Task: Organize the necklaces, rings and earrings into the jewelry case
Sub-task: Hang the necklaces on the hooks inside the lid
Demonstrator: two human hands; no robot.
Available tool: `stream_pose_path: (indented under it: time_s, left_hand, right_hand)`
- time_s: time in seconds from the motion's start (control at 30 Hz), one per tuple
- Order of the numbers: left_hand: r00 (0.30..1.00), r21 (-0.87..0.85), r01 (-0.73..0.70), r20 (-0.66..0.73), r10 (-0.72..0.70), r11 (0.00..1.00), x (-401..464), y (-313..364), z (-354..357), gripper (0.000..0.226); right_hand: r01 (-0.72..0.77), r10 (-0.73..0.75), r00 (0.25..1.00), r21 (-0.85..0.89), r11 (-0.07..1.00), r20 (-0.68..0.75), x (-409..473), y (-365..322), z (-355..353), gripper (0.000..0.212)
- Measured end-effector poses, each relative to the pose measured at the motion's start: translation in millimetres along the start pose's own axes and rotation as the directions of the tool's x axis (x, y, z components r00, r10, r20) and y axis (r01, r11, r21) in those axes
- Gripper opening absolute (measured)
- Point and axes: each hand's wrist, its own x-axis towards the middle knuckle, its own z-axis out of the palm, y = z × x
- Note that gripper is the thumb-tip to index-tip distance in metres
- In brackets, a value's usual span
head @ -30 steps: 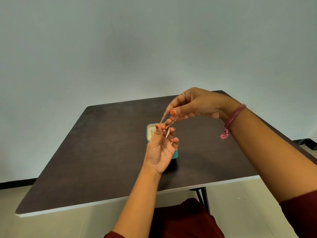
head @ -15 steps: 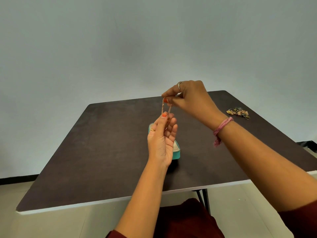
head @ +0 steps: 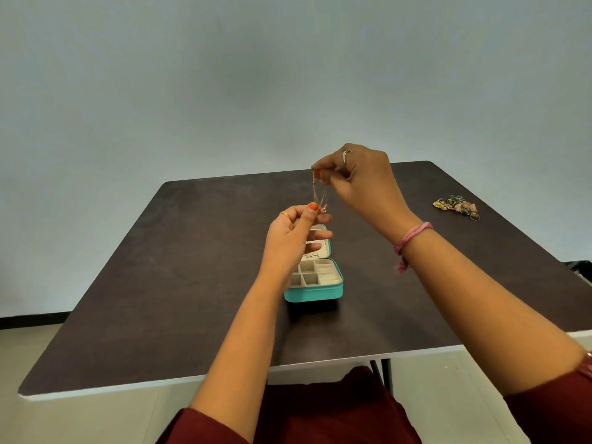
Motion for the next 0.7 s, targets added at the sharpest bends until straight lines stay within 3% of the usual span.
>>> stream_pose_path:
  time_s: [0.1, 0.17, 0.23, 0.3, 0.43, 0.7]
  left_hand:
    - [0.988, 0.13, -0.032, -0.148, 0.052, 0.991, 14, -16, -19, 0.018]
    - [0.936, 0.23, -0.044, -0.331, 0.121, 0.972, 24, -30, -35, 0.014]
    - [0.896, 0.361, 0.01, -0.417, 0.152, 0.933, 31, -48, -51, 0.013]
    - [0.917, 0.441, 0.092, -0.386, 0.097, 0.893, 34, -69, -63, 0.026]
    - [0.963, 0.682, 0.147, -0.265, 0.053, 0.717, 38, -89, -65, 0.049]
    - [0.962, 0.643, 0.151, -0.271, 0.039, 0.751, 42, -92, -68, 0.038]
  right_hand:
    - [0.007, -0.007, 1.0, -0.005, 1.0, 0.002, -2, 12, 10, 0.019]
    - [0.004, -0.003, 1.0, -0.012, 1.0, 0.023, -7, 20, 18, 0.019]
    - [-0.001, 0.002, 1.0, -0.015, 1.0, 0.03, -12, 28, 26, 0.019]
    - [0.001, -0.001, 1.0, -0.006, 1.0, 0.024, -18, 36, 32, 0.019]
    - [-0.014, 0.014, 0.999, -0.011, 1.0, 0.049, -31, 48, 45, 0.019]
    - [-0.097, 0.095, 0.993, 0.025, 0.995, 0.067, -55, 60, 66, 0.017]
